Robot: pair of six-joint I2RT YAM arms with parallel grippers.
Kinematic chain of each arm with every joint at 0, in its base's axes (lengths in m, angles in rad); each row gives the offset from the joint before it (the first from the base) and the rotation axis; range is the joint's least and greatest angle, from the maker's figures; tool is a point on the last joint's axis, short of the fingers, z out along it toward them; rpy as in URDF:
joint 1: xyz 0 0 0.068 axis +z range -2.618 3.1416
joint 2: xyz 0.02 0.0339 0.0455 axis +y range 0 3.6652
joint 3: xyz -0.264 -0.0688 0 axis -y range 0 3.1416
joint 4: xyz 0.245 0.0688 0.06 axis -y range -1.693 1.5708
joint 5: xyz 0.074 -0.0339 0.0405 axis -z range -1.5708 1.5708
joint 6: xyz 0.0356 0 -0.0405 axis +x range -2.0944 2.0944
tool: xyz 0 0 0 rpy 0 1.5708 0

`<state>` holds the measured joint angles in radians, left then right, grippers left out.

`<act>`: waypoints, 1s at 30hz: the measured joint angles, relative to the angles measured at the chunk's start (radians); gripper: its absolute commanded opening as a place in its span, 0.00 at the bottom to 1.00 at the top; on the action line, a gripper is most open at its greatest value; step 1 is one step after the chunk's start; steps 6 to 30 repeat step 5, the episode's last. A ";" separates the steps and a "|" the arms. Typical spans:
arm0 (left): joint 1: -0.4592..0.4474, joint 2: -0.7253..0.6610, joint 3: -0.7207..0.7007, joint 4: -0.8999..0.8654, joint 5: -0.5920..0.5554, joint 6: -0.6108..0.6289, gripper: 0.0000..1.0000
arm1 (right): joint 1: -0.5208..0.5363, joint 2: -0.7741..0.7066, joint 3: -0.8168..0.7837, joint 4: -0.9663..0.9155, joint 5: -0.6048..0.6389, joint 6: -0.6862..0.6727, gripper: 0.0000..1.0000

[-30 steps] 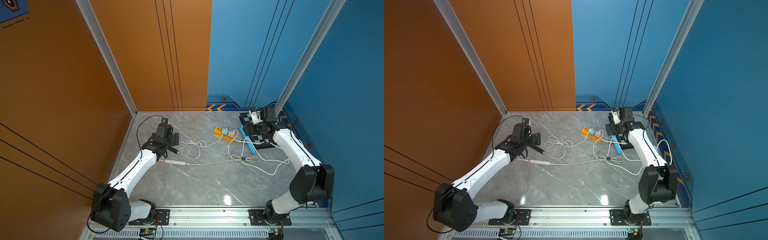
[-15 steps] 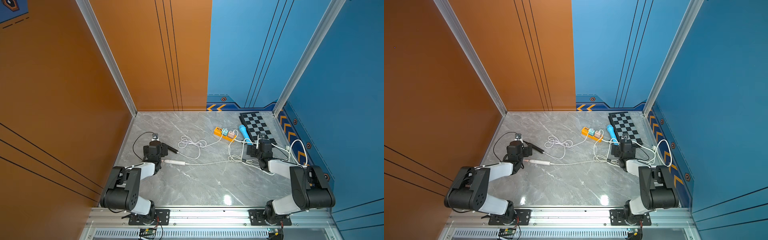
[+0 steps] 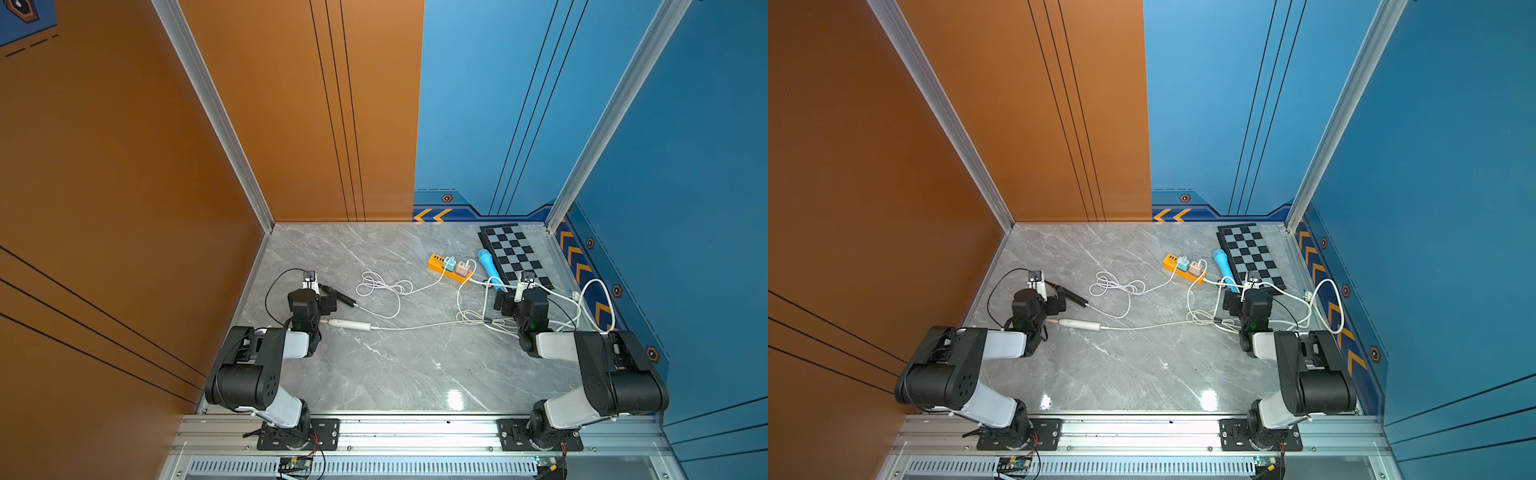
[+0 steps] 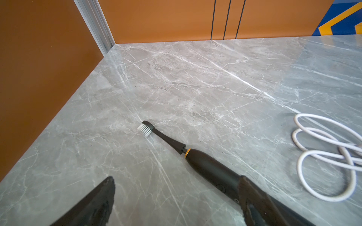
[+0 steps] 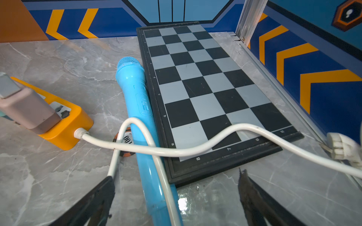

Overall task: Charge the electric toothbrush
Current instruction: Reset both arms

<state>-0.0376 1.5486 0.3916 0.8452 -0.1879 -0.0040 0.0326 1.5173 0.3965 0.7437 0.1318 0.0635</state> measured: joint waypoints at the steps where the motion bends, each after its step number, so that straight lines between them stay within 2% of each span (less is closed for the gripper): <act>1: 0.000 0.000 0.000 0.002 0.001 0.000 0.98 | 0.000 0.000 0.001 0.000 0.000 0.000 1.00; 30: 0.000 0.000 0.000 0.005 0.007 0.000 0.98 | -0.001 0.000 0.003 0.002 -0.005 0.000 1.00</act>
